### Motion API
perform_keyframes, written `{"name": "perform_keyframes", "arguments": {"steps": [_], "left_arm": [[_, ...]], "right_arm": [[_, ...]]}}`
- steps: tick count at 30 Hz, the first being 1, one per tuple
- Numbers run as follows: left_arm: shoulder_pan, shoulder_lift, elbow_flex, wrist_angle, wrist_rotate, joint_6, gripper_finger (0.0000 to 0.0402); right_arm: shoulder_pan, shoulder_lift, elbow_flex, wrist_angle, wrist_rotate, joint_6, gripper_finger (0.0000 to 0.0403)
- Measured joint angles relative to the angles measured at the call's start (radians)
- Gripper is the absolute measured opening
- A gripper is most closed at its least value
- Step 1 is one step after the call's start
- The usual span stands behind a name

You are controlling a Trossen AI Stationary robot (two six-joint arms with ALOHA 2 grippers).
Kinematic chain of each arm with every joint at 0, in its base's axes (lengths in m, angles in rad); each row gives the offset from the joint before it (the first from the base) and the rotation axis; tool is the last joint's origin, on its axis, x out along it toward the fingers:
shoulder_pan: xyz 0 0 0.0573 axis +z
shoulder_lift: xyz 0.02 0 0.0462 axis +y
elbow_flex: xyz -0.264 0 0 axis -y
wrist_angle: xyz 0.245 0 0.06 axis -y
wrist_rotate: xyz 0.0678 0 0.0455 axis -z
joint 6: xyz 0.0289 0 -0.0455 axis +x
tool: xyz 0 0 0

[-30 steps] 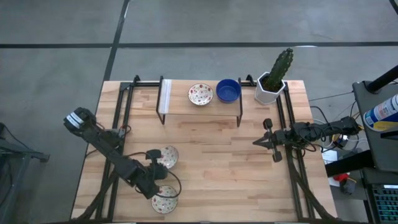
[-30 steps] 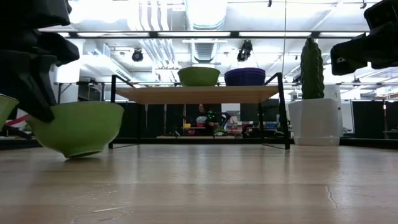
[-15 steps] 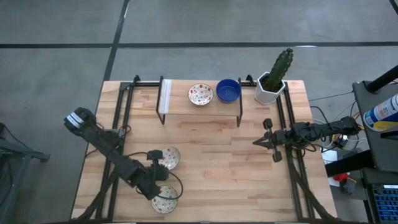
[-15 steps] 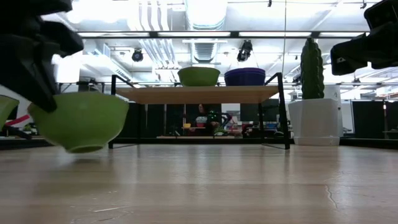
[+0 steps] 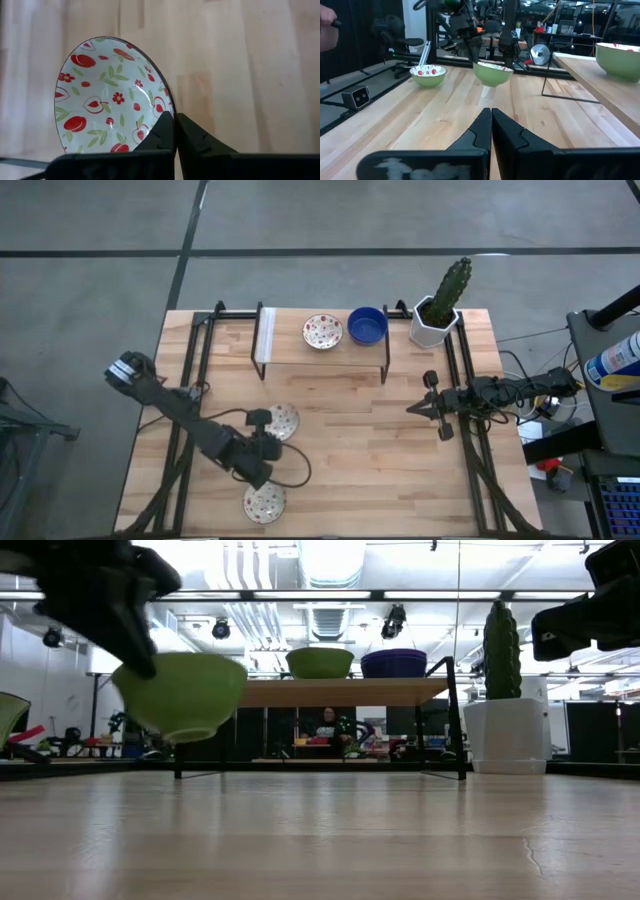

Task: Pick & Place Mini bowls
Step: Stack the top green patterned bowl on top of the other green patterned bowl on the shelf

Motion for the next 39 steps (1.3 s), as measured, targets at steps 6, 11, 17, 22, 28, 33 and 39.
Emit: {"name": "perform_keyframes", "arguments": {"steps": [6, 11, 17, 22, 28, 33, 39], "left_arm": [[0.070, 0.000, 0.099, -0.058, -0.001, 0.095, 0.0001], [0.123, 0.000, 0.199, -0.121, -0.006, 0.168, 0.0001], [0.203, 0.000, 0.324, -0.182, -0.016, 0.263, 0.0000], [0.288, 0.000, 0.416, -0.203, -0.014, 0.353, 0.0000], [0.397, 0.000, 0.503, -0.205, -0.015, 0.476, 0.0000], [0.491, 0.016, 0.569, -0.204, -0.019, 0.582, 0.0000], [0.592, 0.076, 0.651, -0.211, -0.022, 0.689, 0.0000]], "right_arm": [[0.000, 0.000, 0.000, 0.000, 0.000, 0.008, 0.0008], [0.000, 0.000, 0.000, 0.000, 0.000, 0.005, 0.0008], [0.000, 0.000, 0.000, 0.000, 0.000, 0.000, 0.0008], [0.000, 0.000, 0.000, 0.000, 0.000, 0.007, 0.0008], [0.000, 0.000, 0.000, 0.000, 0.000, 0.009, 0.0008], [0.000, 0.000, 0.000, 0.000, 0.000, 0.001, 0.0008], [0.000, 0.000, 0.000, 0.000, 0.000, 0.001, 0.0008]]}}
